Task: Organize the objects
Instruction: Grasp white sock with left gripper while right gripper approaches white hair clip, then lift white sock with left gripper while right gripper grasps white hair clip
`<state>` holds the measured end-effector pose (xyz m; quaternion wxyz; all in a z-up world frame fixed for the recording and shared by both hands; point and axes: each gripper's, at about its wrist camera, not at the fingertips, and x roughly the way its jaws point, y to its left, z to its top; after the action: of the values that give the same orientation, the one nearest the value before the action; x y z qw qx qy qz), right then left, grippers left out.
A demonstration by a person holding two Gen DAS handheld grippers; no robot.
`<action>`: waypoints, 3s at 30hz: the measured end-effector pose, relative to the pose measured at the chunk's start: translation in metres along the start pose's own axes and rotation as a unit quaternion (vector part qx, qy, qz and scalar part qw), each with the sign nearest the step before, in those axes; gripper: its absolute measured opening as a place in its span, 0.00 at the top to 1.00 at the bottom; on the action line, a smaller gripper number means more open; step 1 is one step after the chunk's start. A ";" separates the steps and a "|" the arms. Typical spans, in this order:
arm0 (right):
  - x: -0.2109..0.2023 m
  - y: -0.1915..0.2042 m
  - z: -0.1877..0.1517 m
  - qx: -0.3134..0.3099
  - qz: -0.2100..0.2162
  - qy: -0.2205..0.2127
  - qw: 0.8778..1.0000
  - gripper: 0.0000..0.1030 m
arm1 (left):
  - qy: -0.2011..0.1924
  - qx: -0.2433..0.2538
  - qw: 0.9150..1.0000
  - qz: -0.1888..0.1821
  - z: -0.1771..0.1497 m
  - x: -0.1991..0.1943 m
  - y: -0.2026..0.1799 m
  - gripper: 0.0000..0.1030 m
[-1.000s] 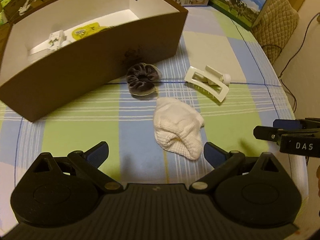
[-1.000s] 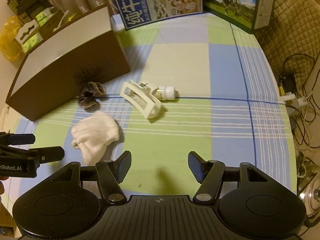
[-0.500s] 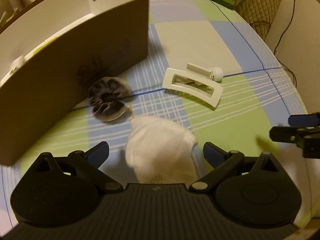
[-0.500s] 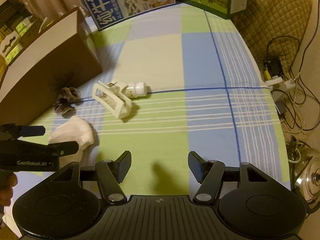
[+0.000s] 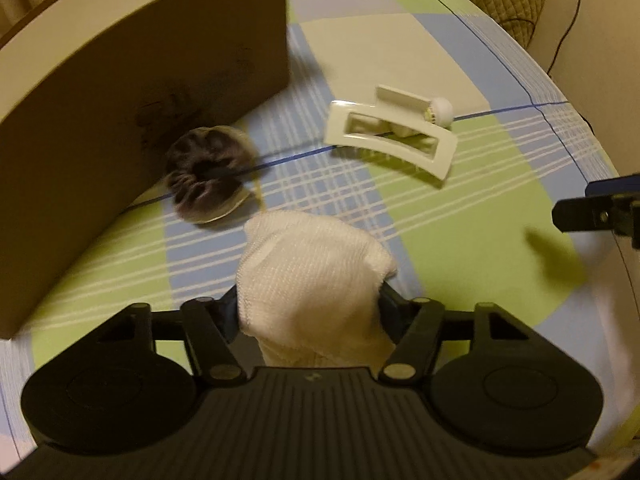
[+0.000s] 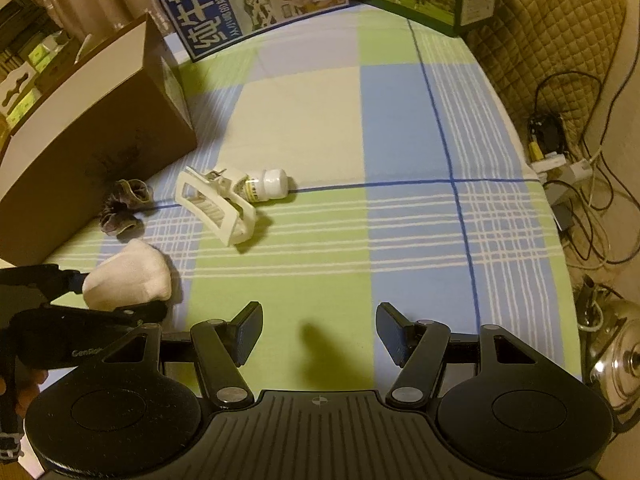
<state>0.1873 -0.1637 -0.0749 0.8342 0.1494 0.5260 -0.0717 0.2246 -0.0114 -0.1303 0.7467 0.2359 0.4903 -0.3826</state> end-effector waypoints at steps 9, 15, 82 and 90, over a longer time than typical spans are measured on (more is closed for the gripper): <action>0.012 0.020 0.014 -0.047 0.021 -0.009 0.999 0.42 | 0.004 -0.081 0.996 0.038 -0.031 -0.020 0.052 0.46; 0.024 0.028 0.026 -0.093 0.041 -0.034 0.994 0.42 | 0.009 -0.146 0.987 0.073 -0.046 -0.031 0.092 0.46; 0.055 0.063 -0.064 -0.156 0.046 0.029 0.986 0.53 | 0.013 -0.163 0.985 0.063 -0.092 -0.058 0.072 0.43; 0.052 0.063 -0.066 -0.165 0.040 0.025 0.985 0.59 | 0.013 -0.164 0.984 0.062 -0.093 -0.058 0.072 0.43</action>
<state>0.1714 -0.0810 -0.1373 0.8361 0.0320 0.5451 0.0529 0.2178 0.1183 -0.1169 0.7913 0.1453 0.5404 -0.2465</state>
